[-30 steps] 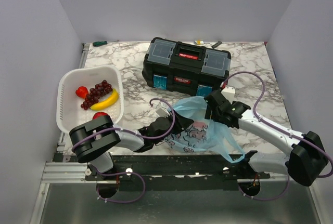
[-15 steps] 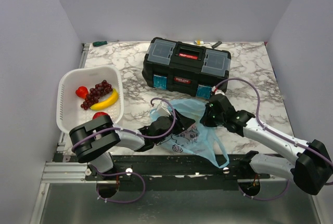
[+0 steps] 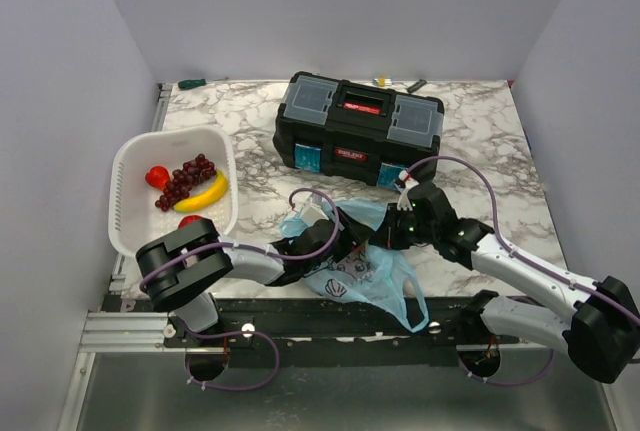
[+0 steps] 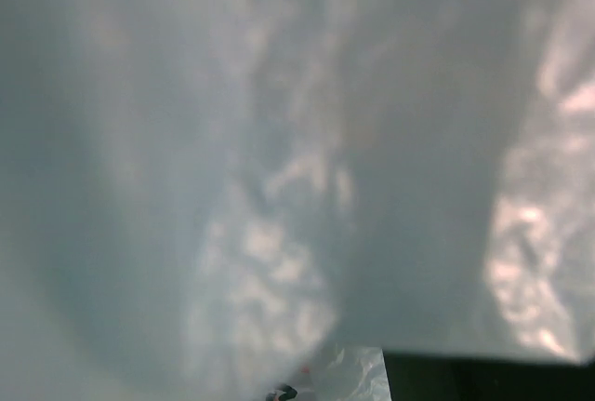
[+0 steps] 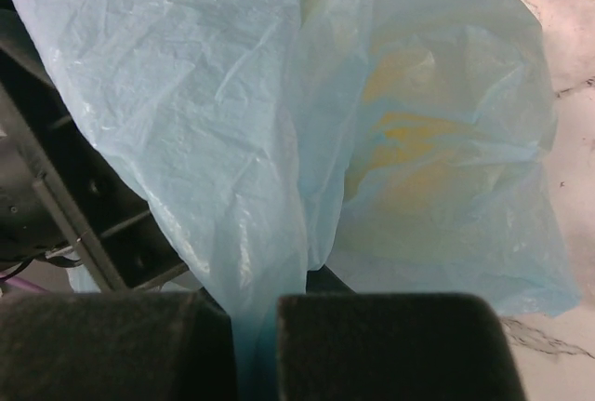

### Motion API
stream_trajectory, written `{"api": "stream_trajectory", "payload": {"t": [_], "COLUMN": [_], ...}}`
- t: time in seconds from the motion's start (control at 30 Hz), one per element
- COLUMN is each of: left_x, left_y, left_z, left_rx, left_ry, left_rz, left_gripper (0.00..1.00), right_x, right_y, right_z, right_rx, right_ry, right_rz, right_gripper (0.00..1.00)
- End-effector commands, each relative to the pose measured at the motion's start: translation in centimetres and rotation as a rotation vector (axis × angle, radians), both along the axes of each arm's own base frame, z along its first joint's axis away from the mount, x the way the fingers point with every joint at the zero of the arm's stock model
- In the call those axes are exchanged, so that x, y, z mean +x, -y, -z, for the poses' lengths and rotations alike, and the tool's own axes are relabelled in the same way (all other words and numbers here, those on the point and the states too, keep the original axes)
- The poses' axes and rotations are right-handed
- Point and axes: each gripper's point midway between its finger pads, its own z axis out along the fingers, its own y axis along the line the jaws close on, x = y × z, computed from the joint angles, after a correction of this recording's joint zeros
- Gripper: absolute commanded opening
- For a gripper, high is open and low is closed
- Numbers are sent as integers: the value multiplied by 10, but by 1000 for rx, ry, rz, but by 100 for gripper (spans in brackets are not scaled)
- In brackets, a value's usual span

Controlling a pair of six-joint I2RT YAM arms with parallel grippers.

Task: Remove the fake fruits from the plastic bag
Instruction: Take out the fake fruit from the plastic bag.

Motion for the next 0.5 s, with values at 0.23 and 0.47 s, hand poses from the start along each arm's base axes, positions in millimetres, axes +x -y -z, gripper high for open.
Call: {"api": "stream_trajectory", "payload": {"t": [0.23,0.47], "left_x": [13,11], "left_y": [-13,2], "left_z": [29,44], "left_rx": [199,229], "left_ry": [-106,-123], "left_rz": [-123,-84], "left_gripper": [72,71], "right_x": [-4,-3], "right_y": [-8,-8], "right_z": [-11,-11], "right_rx": [59,55], "right_ry": [24,27], "right_rz": [-34,-34], "right_gripper": [1,1]}}
